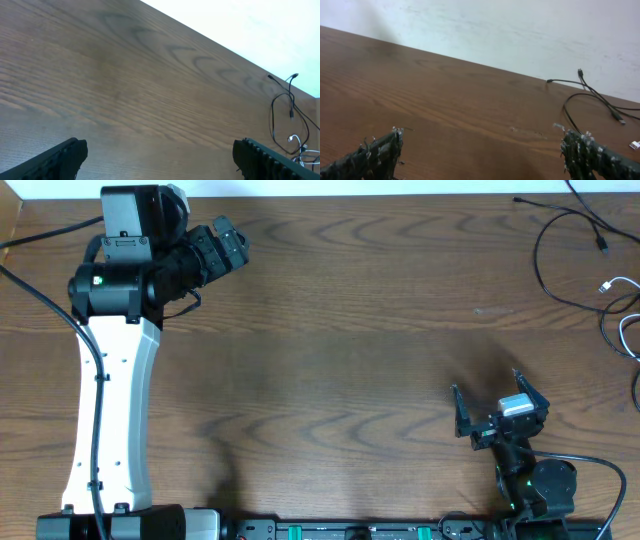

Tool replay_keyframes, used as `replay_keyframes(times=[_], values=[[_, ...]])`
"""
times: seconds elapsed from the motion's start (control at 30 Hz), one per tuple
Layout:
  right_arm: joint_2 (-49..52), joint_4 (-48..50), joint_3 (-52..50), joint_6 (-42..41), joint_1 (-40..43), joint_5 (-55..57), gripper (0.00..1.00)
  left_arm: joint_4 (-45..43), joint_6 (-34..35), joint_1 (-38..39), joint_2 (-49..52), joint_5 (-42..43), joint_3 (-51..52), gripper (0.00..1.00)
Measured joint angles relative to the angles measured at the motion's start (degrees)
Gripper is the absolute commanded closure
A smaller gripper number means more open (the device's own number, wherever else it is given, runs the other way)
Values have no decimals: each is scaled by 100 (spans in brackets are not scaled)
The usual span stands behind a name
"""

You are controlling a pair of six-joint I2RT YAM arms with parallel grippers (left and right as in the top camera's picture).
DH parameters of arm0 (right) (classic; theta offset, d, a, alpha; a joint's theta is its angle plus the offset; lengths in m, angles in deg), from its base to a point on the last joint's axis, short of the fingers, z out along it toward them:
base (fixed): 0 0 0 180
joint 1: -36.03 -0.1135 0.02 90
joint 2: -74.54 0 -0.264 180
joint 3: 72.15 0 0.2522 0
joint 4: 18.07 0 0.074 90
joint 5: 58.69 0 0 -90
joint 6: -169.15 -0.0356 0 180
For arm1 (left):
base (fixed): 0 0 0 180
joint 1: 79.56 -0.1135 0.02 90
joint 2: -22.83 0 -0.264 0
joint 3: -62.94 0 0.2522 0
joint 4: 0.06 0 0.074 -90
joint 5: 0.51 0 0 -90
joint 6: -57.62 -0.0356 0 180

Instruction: Untangle cables

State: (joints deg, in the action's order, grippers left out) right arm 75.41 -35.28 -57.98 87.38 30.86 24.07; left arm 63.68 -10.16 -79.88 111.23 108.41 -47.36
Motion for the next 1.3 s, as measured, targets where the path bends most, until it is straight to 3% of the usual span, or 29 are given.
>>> replay_keyframes(times=[0.73,0.9,1.13,1.3], values=[[0,0,0,0,0,0,1,46,-7,0,-4,-2,0,2],[0,0,0,0,0,0,1,72,-111,0,-289,-319,188,2],[-4,-2,0,0,0,0,1,-1906,-787,57,-1676,-863,1683,2],[-2,-7,0,0,0,0,1,-3665,-1397,76,-2817,-981,3440,2]])
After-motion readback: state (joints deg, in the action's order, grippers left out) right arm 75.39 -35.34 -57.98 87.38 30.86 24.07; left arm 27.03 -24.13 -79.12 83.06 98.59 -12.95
